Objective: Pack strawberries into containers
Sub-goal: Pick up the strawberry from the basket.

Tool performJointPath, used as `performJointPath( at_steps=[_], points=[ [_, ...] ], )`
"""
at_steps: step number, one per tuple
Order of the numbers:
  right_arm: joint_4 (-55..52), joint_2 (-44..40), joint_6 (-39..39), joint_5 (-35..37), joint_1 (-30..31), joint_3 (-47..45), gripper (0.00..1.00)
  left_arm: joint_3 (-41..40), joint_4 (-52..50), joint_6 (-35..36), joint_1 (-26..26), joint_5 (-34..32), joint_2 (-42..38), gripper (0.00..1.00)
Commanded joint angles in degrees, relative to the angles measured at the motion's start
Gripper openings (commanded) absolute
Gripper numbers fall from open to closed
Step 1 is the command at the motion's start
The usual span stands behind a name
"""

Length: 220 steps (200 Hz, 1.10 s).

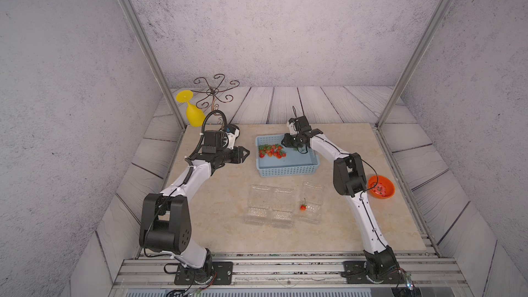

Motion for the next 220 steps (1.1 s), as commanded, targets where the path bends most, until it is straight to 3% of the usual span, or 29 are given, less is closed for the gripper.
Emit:
performJointPath(
  at_steps=[1,42,92,129,159,189,220],
  points=[
    [0.00,2.12,0.32,-1.11,-0.29,0.38,0.28,1.53,-0.85,1.17,-0.40,0.21,0.75,0.45],
    [-0.13,1.48,-0.42,-0.28,-0.30,-1.55,0.31,1.50,-0.77,1.09,-0.36,0.37,0.38,0.45],
    [1.16,1.66,0.54,-0.54,-0.30,-1.23,0.26,1.45,-0.88,1.24,-0.36,0.10,0.24,0.45],
    [1.36,1.15,0.99,-1.29,-0.47,-1.14,0.09,1.44,-0.96,1.26,-0.38,0.07,0.24,0.45],
    [1.72,-0.85,0.99,-1.76,-0.52,-3.44,0.02,1.44,-0.94,1.18,-0.36,0.17,0.04,0.45],
    [2.39,-6.54,-0.06,-2.65,-0.54,-8.26,0.00,1.49,-0.94,1.20,-0.39,0.13,-0.28,0.45],
    [4.69,-18.41,-2.48,-2.68,-0.56,-19.49,0.00,1.57,-0.96,1.18,-0.37,0.01,-0.71,0.45]
  ],
)
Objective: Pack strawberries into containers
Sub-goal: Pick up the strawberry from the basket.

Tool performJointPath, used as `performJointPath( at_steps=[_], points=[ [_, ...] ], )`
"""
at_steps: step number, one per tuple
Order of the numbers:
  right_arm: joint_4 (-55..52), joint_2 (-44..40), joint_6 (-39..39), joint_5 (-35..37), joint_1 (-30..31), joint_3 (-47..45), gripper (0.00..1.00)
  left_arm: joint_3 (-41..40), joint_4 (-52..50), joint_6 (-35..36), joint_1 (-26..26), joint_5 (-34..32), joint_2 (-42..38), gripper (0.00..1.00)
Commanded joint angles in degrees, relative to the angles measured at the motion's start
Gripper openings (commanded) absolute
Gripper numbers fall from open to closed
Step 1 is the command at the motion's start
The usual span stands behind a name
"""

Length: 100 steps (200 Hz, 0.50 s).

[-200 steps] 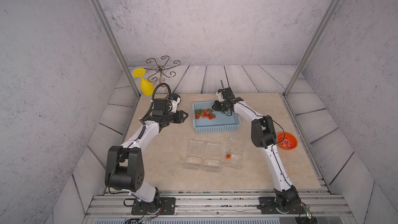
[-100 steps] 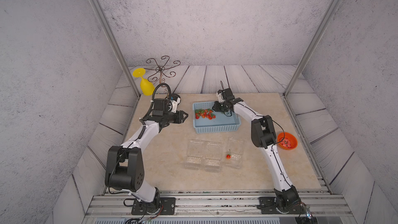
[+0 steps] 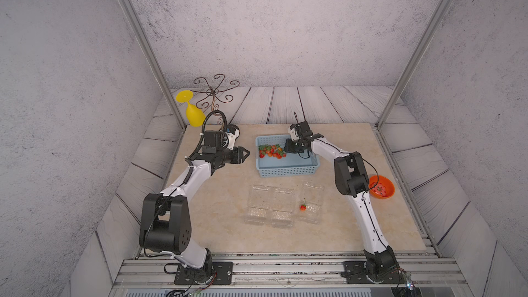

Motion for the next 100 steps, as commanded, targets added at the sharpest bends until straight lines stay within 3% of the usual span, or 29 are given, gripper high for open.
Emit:
performJointPath(
  at_steps=[1,62,100],
  points=[
    [0.75,-13.38,-2.48,-0.37,-0.17,-6.47,0.00,1.57,-0.55,1.13,-0.37,0.08,-0.70,0.45],
    [3.22,-39.85,-4.69,1.55,-0.08,-35.10,0.00,1.80,-0.82,1.14,-0.36,-0.14,-1.32,0.45],
    [-3.74,-52.24,-5.45,1.70,0.65,-47.77,0.00,1.83,-0.90,1.09,-0.36,-0.14,-1.23,0.45]
  ],
)
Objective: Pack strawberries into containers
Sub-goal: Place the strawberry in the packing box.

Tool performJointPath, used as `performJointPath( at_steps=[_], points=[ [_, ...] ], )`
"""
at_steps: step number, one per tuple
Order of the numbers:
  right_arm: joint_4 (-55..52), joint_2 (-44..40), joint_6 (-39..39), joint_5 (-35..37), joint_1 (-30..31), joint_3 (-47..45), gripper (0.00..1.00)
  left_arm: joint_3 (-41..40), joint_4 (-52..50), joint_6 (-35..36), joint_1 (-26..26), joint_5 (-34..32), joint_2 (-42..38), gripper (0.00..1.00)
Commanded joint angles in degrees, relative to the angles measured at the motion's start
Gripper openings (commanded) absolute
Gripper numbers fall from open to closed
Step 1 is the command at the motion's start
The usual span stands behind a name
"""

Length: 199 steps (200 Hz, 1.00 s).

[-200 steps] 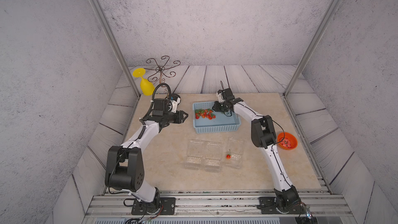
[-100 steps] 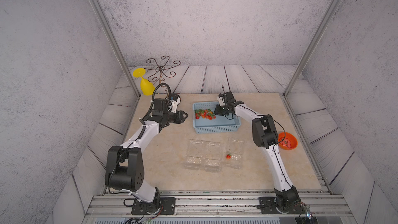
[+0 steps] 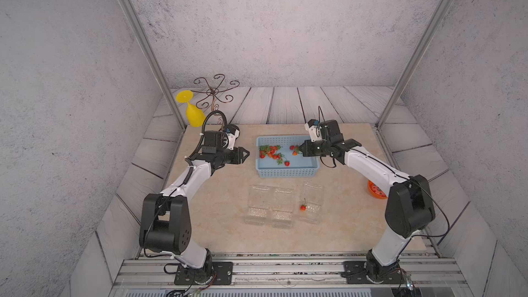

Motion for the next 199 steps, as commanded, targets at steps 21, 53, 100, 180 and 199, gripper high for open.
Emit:
performJointPath(
  at_steps=[21,53,100,180,199],
  points=[
    [-11.52,-12.51,-2.19,1.05,1.60,-13.70,0.00,1.84,-0.37,1.09,-0.36,-0.17,-1.15,0.45],
    [-15.18,-19.34,-0.69,1.13,3.83,-23.39,0.00,2.14,-0.54,0.89,-0.29,0.11,-0.88,0.45],
    [-14.68,-21.73,1.52,1.72,7.04,-31.14,0.01,1.86,-0.68,0.91,-0.38,-0.06,-1.65,0.45],
    [-18.63,-21.37,-0.26,7.42,8.52,-25.54,0.50,1.57,-0.68,0.89,-0.36,-0.13,-2.46,0.45],
    [-19.27,-20.35,-2.10,11.21,8.40,-19.11,0.51,1.67,-0.48,0.80,-0.37,-0.07,-2.29,0.45]
  ],
)
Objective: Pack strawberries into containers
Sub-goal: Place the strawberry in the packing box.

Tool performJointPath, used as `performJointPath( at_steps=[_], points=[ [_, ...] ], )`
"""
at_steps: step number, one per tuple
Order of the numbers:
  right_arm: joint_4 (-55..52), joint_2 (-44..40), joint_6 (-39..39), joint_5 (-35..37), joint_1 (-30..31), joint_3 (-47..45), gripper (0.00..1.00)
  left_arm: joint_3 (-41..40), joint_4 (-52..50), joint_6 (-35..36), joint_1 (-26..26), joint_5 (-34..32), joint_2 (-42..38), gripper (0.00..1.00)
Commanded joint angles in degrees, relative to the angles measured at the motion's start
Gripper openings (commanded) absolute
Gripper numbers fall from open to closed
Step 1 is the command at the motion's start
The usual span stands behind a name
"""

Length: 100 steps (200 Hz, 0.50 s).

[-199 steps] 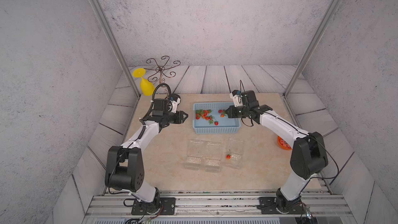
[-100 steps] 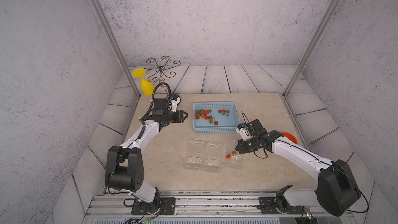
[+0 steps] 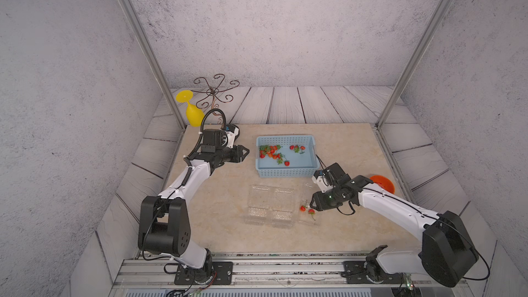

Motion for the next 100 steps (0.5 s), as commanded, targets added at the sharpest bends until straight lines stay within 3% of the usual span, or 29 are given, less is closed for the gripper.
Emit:
performJointPath(
  at_steps=[1,48,100],
  points=[
    [-1.45,0.01,-2.51,6.15,0.05,7.90,0.51,0.89,-0.23,0.80,-0.37,0.06,-1.19,0.44],
    [2.25,17.66,-8.77,15.09,-0.84,28.34,0.51,0.67,-0.05,0.68,-0.44,0.14,-0.84,0.45],
    [-8.60,45.53,-15.68,12.57,-3.99,58.07,0.50,0.88,-0.65,1.43,-0.54,-0.76,-0.47,0.45]
  ],
)
